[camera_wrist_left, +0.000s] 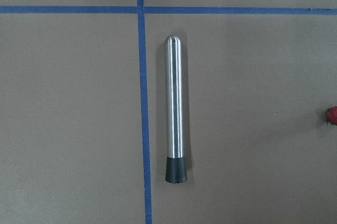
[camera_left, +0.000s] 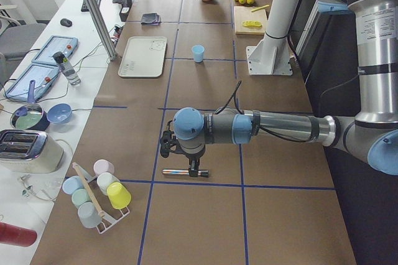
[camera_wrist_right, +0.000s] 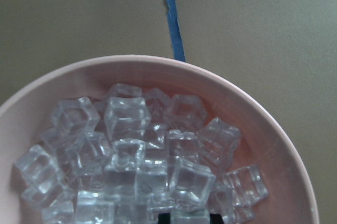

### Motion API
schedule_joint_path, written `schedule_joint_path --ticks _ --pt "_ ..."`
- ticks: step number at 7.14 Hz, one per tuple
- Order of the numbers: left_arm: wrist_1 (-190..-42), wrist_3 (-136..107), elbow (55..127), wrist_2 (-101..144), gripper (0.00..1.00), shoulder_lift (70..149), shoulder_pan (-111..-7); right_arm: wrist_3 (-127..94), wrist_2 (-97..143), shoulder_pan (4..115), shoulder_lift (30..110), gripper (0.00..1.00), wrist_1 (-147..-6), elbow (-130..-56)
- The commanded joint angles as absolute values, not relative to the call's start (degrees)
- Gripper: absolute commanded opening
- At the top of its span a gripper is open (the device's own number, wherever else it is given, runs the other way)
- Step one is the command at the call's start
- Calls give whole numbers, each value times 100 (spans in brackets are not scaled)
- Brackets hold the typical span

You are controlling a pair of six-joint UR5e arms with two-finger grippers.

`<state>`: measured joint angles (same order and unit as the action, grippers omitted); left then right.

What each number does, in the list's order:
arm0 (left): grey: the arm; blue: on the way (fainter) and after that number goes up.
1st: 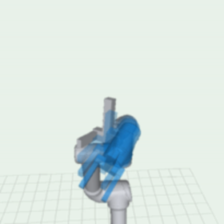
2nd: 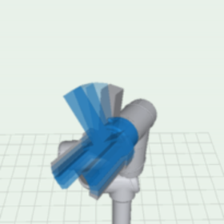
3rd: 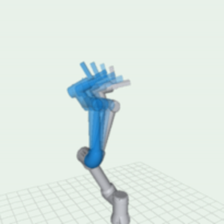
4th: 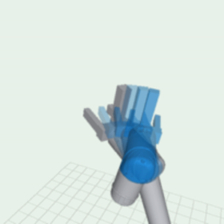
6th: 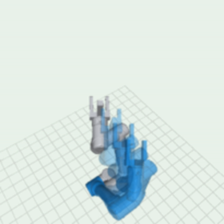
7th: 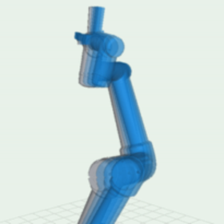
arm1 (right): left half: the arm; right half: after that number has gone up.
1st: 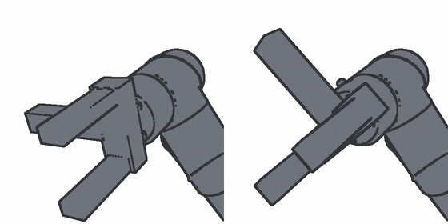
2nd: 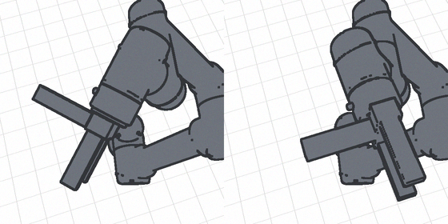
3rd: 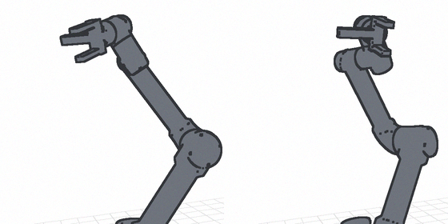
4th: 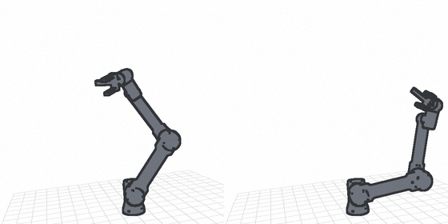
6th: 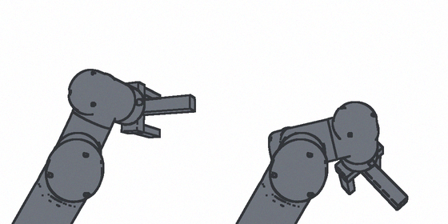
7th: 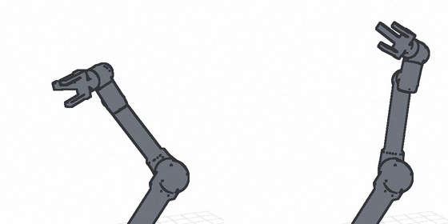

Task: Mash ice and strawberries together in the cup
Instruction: 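Grasp a third ice cube from the pink bowl with the right gripper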

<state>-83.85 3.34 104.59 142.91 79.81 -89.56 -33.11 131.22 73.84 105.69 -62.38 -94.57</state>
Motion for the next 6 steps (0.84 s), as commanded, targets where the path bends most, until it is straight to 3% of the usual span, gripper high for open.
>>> schedule_joint_path --ticks 1,4,6 --pt "-8385 334 10468 14300 100 7980 -8956 -3470 13288 7409 10635 0 -6467 -10408" --pt "-8385 325 10608 14457 100 7893 -8956 -6701 13508 6623 9655 0 -6838 -11528" --pt "-8385 316 10617 14458 100 7893 -8956 -8955 13378 5578 8462 0 -6864 -11698"
